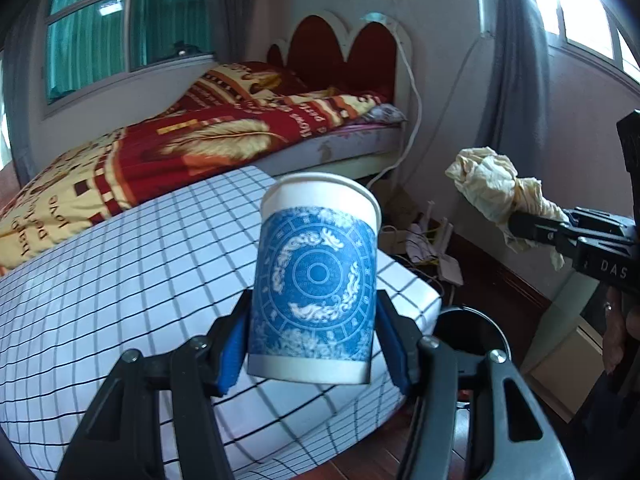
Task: Collect trash
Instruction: 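Carry the paper cup and beige tissue over the black bin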
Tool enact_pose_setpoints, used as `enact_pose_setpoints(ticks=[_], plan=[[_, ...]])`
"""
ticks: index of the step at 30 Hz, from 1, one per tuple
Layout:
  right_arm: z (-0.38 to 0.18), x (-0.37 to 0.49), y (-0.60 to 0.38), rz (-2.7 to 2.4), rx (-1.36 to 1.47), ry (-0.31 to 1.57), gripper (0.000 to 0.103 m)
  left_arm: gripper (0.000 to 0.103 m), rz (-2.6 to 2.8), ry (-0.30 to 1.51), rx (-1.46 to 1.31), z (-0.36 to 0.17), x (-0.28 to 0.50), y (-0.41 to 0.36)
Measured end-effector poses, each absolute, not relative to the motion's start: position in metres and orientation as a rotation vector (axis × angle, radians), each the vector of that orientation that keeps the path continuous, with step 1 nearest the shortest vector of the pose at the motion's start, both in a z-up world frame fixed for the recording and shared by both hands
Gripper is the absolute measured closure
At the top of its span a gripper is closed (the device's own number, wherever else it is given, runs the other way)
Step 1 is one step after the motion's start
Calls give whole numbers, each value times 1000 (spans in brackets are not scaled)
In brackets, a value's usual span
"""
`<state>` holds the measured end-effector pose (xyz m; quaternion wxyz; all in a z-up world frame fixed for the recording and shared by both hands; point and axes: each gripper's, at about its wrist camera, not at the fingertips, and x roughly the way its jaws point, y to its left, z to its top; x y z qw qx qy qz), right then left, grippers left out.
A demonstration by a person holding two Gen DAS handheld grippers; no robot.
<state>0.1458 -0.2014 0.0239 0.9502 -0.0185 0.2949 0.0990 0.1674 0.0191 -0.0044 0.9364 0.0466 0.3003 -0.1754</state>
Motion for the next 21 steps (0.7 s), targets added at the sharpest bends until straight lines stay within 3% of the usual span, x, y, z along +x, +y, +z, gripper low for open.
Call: enact_pose_setpoints(ticks=[21], plan=[[-5, 110, -307, 8, 37, 653, 76, 44, -543, 660, 154, -27, 167, -75]])
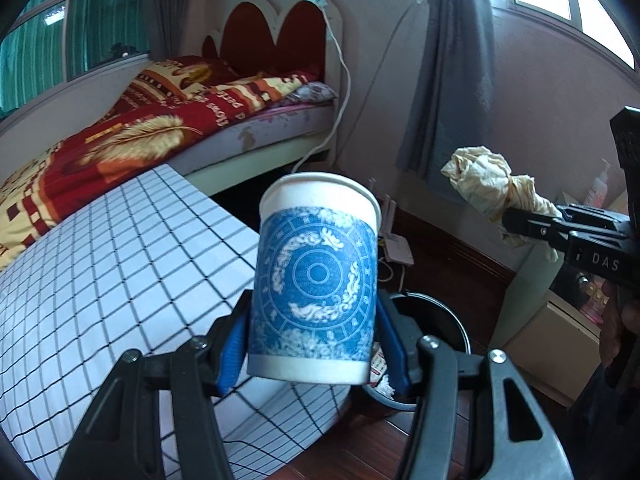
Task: Collect trash
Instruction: 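Carry the paper cup and beige tissue over the black bin, then open both tools to drop the cup and tissue into the bin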
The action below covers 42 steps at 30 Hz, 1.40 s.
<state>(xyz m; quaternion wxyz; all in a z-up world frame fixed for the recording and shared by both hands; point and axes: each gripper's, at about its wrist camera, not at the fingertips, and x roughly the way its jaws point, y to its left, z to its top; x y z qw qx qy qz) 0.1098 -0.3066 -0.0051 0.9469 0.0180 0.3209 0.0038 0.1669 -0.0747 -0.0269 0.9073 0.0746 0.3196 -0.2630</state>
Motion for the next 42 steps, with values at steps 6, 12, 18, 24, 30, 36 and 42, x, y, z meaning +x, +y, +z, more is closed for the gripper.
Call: enact_pose_setpoints(ticks=[6, 12, 18, 24, 30, 36, 42], plan=[[-20, 101, -327, -28, 47, 685, 76, 44, -590, 692, 172, -42, 165, -101], [-35, 91, -349, -62, 58, 718, 76, 44, -629, 729, 184, -58, 163, -124], [-49, 85, -366, -82, 69, 749, 76, 44, -661, 769, 198, -75, 160, -143], [-69, 82, -378, -83, 65, 794, 76, 44, -684, 823, 219, -96, 159, -159], [-96, 85, -385, -51, 52, 845, 76, 44, -684, 896, 218, -122, 162, -172], [-127, 96, -382, 11, -15, 914, 76, 44, -678, 959, 224, -146, 168, -179], [-165, 113, -380, 86, -70, 992, 76, 44, -688, 1014, 242, -168, 172, -190]])
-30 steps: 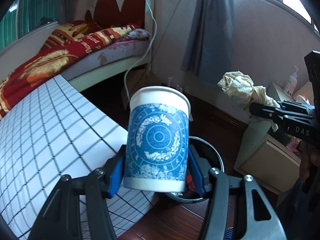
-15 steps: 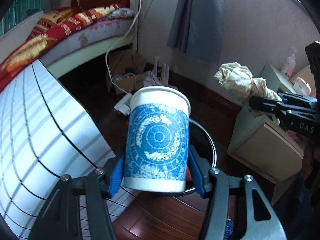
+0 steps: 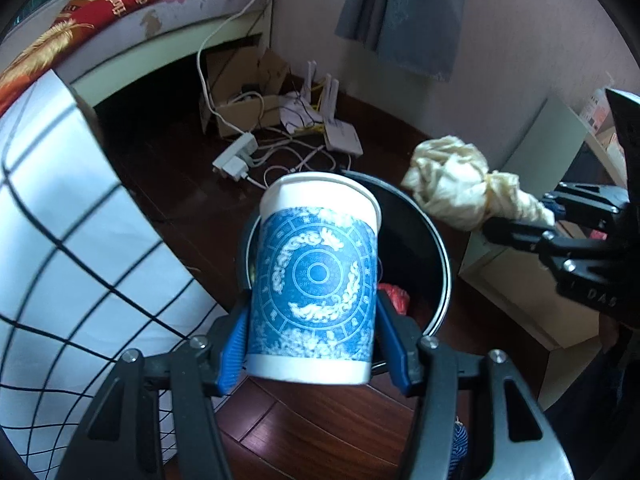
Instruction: Collect trash
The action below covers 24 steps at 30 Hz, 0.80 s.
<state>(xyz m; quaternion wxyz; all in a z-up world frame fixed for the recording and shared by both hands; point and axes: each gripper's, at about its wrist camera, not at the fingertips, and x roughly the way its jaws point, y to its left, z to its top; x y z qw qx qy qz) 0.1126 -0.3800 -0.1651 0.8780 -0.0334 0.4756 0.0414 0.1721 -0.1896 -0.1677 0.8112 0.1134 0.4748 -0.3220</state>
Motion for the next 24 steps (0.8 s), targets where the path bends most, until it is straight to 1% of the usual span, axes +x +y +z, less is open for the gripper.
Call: enact_pose_setpoints(ticks=[9, 10, 11, 12, 13, 14, 15, 17, 24], plan=[[-209, 133, -375, 159, -126, 1080, 76, 44, -698, 1076, 264, -189, 181, -206], [-212, 135, -375, 162, -136, 1083, 76, 44, -699, 1081, 267, -191, 182, -207], [-215, 137, -375, 172, -148, 1084, 75, 41, -712, 1097, 256, -196, 185, -209], [-218, 138, -374, 173, -174, 1077, 68, 38, -716, 1111, 244, -200, 187, -209], [-223, 141, -375, 138, -206, 1078, 39, 33, -681, 1124, 258, -205, 188, -210], [-226, 142, -380, 95, -220, 1086, 20, 18, -648, 1129, 279, -208, 189, -210], [-226, 141, -384, 88, -214, 1089, 0, 7, -630, 1129, 289, -209, 188, -208], [-222, 139, -396, 58, -192, 1086, 0, 1, -590, 1108, 281, -205, 183, -199], [-201, 129, -408, -20, -71, 1055, 0, 0, -475, 1043, 193, -186, 166, -161]])
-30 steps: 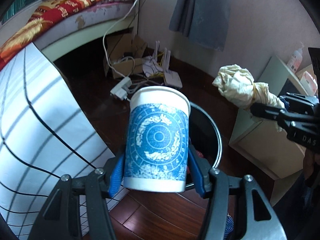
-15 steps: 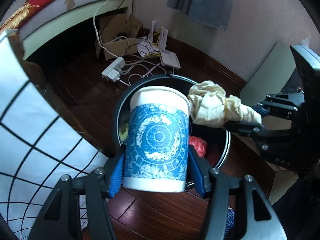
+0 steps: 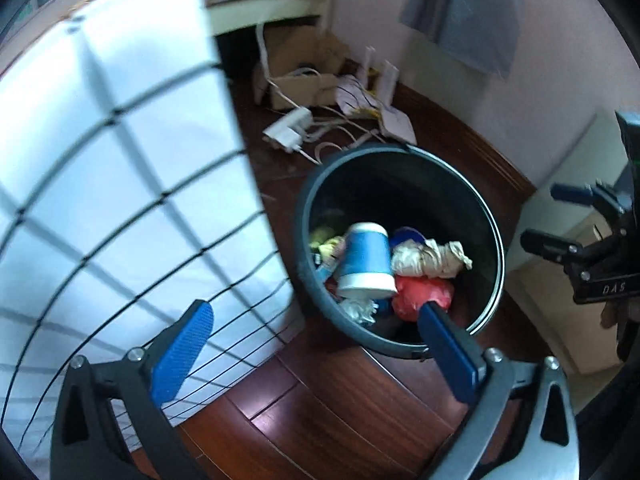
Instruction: Collect trash
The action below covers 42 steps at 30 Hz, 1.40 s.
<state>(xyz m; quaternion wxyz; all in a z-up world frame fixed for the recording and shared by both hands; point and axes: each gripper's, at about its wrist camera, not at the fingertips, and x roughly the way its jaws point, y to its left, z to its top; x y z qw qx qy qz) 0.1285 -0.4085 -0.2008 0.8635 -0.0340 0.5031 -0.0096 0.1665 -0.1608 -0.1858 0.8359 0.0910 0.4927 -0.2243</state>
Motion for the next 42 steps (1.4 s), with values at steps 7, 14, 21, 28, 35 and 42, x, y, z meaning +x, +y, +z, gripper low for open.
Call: enact_pose_setpoints(ticks=[7, 14, 21, 28, 35, 42], plan=[[-176, 123, -376, -47, -44, 1039, 0, 0, -406, 935, 179, -144, 148, -139], [-129, 112, -341, -32, -33, 969, 0, 0, -334, 889, 180, -114, 139, -115], [-91, 99, -306, 11, -52, 916, 0, 0, -273, 841, 182, -90, 122, -94], [-52, 84, -278, 33, -72, 857, 0, 0, -226, 769, 154, -54, 101, -69], [-14, 56, -251, 36, -98, 784, 0, 0, -207, 695, 103, -20, 71, -49], [15, 20, -239, 32, -102, 728, 0, 0, -177, 639, 113, 2, 35, -37]])
